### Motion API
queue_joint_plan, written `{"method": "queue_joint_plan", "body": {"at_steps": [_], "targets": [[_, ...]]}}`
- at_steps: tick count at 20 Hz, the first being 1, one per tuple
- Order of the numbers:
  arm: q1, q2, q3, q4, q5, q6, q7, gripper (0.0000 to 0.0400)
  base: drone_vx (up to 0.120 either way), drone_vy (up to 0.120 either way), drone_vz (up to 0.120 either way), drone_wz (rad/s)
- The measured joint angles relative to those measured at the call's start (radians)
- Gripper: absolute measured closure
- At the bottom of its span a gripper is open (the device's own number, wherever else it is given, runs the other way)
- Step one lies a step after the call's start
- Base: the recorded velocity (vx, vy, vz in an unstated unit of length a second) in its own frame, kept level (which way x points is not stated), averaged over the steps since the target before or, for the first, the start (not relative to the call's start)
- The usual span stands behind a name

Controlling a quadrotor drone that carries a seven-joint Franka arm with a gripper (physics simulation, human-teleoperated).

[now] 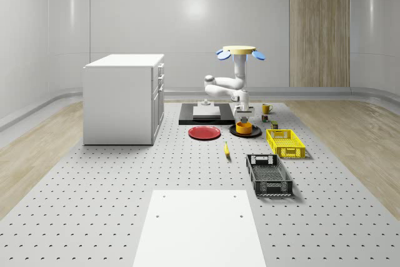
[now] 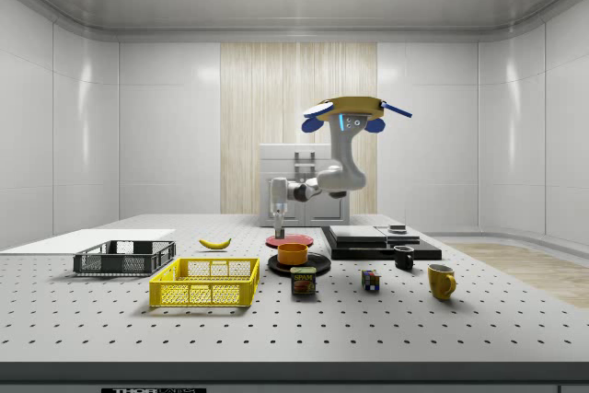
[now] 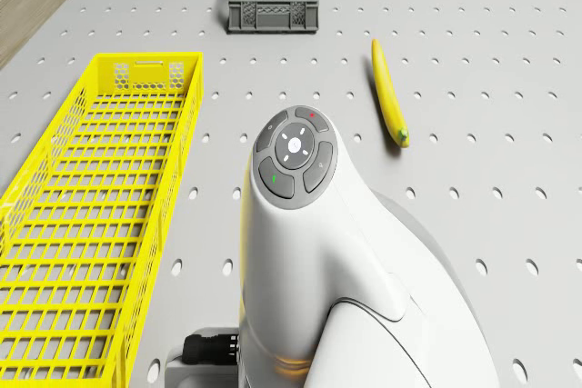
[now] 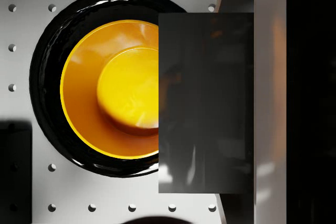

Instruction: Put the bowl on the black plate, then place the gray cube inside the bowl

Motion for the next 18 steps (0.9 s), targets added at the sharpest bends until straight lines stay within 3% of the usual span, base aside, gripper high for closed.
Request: {"method": "queue_joint_plan", "body": {"at_steps": [2,8,14,18], "targets": [[0.000,-0.001,0.000,0.000,0.000,0.001,0.000,0.0150,-0.120,0.000,0.000,0.000],[-0.001,-0.003,0.000,0.000,0.001,0.003,0.001,0.0150,-0.120,0.000,-0.120,0.000],[-0.001,-0.006,0.000,0.000,0.002,0.005,0.001,0.0150,-0.013,0.060,0.000,0.000],[-0.005,-0.007,-0.019,0.005,-0.015,0.014,0.001,0.0150,0.000,0.000,0.000,0.000]]}}
